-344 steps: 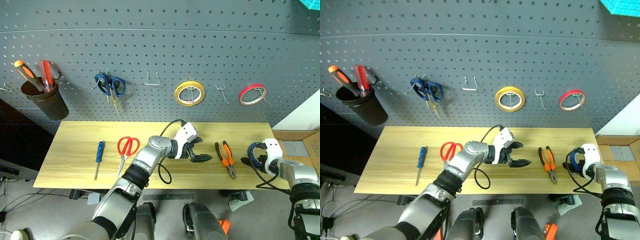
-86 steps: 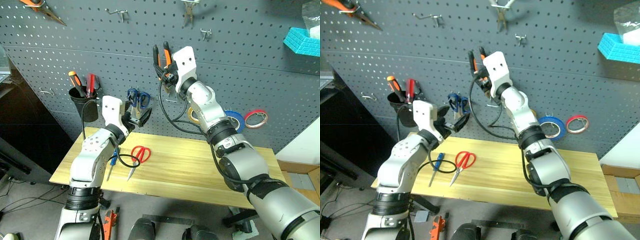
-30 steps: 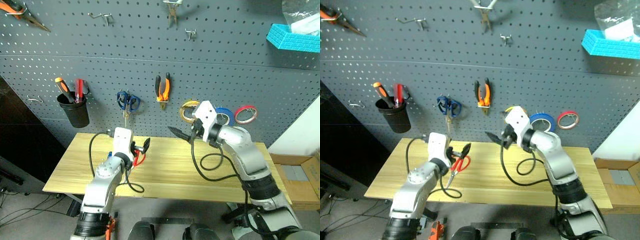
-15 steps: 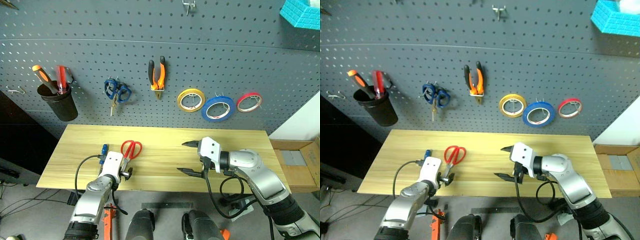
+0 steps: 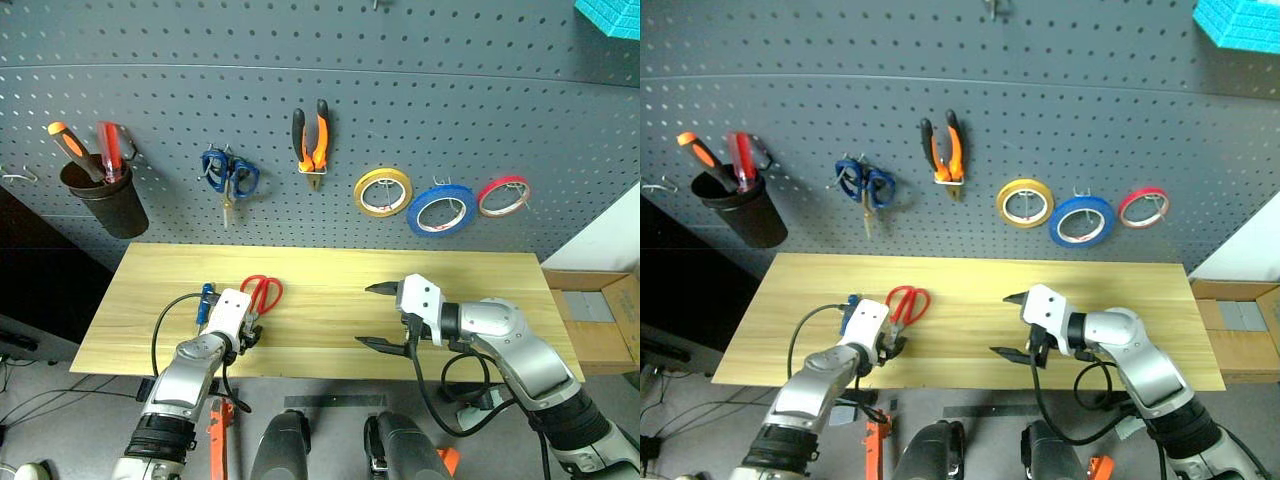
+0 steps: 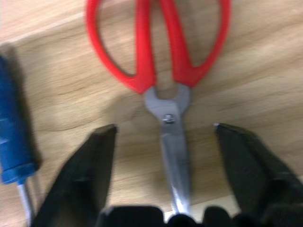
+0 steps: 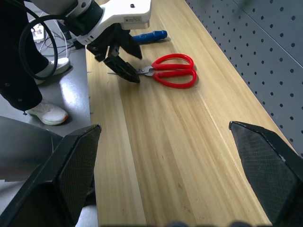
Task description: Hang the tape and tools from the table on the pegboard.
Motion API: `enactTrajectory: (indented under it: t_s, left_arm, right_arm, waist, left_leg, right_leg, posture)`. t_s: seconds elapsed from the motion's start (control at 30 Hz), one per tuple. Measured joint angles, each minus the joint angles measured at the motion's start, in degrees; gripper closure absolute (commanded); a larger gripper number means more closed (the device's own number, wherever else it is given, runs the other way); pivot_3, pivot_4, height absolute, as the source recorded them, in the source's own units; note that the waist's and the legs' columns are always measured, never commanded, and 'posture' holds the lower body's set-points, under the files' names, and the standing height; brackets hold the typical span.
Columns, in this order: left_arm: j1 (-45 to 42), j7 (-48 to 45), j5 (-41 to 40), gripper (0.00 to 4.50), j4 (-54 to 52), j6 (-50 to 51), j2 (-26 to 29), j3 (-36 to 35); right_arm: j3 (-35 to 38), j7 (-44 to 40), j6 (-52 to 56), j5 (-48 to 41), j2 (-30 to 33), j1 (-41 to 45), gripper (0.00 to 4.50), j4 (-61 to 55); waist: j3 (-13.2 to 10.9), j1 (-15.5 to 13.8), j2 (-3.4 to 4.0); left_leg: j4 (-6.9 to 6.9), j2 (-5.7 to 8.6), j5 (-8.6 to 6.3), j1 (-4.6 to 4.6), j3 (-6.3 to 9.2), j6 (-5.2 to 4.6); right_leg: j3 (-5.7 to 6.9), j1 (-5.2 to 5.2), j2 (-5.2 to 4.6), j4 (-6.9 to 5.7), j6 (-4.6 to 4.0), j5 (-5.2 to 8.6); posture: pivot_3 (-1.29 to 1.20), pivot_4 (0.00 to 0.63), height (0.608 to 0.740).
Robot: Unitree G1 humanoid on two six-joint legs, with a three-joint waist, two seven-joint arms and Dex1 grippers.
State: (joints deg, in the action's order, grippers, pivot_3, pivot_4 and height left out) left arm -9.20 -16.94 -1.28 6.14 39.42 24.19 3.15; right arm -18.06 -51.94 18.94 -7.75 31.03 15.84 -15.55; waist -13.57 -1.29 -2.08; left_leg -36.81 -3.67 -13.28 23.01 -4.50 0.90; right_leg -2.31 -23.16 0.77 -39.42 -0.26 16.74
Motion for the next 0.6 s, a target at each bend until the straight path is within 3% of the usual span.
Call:
enactTrajectory:
  t_s: [0.2, 0.6]
  left_arm:
    - [0.8, 0.3, 0.2, 4.23, -1.6, 1.4, 0.3, -0.2]
    - [3.8, 2.9, 0.1, 4.25, -5.5, 3.8, -1.4, -3.2]
  right_arm:
    - [0.0, -0.2, -0.4, 0.0, 0.0, 0.2, 0.00, 0.1]
    - [0.0, -1.5, -2.3, 0.0, 0.1, 1.9, 0.00, 1.9]
  waist:
    - [-0.3, 0.1, 0.06]
    - [-0.6, 0.1, 0.06]
  left_leg:
    - [0.05, -0.02, 0.00, -0.01, -0.02, 0.01]
    - [0.47, -0.01, -0.02, 0.00, -0.10, 0.06]
  right_leg:
    - [-0.01, -0.01, 0.00, 0.05, 0.03, 0.02]
    - [-0.02, -0.04, -0.04, 0.44, 0.16, -0.05]
  posture:
    - [0.10, 0.281, 0.740]
    - [0.10, 0.261, 0.740]
